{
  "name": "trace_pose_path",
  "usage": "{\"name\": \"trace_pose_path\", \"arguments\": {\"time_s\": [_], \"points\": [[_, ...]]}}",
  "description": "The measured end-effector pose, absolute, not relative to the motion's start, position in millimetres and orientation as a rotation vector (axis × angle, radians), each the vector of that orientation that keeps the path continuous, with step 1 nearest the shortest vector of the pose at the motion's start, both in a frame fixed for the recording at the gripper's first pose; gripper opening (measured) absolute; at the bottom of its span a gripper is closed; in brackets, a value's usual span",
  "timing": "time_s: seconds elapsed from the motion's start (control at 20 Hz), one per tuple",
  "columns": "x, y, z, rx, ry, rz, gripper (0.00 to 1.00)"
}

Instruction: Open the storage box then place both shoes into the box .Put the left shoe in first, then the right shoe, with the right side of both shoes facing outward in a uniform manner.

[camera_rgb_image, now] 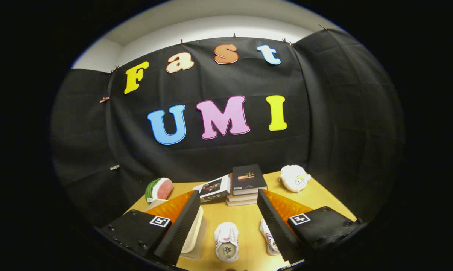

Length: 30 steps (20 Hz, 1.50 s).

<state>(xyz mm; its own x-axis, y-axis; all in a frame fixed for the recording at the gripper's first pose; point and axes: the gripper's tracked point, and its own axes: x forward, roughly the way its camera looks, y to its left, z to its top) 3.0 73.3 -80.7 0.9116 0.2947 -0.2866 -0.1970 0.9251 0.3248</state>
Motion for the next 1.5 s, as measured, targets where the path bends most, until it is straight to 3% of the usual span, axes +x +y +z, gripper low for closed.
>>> {"name": "trace_pose_path", "arguments": {"time_s": [0.45,0.95,1.3,1.4,1.5], "points": [[-0.3,149.1,-150.3,0.658,0.703,0.553,0.98],[-29.2,203.4,-264.4,0.866,1.106,0.662,0.98],[-46.7,233.6,-279.6,1.038,1.279,0.740,0.96],[-47.9,234.6,-278.5,1.045,1.292,0.742,0.81],[-51.4,234.0,-278.4,1.047,1.325,0.735,0.57]]}}
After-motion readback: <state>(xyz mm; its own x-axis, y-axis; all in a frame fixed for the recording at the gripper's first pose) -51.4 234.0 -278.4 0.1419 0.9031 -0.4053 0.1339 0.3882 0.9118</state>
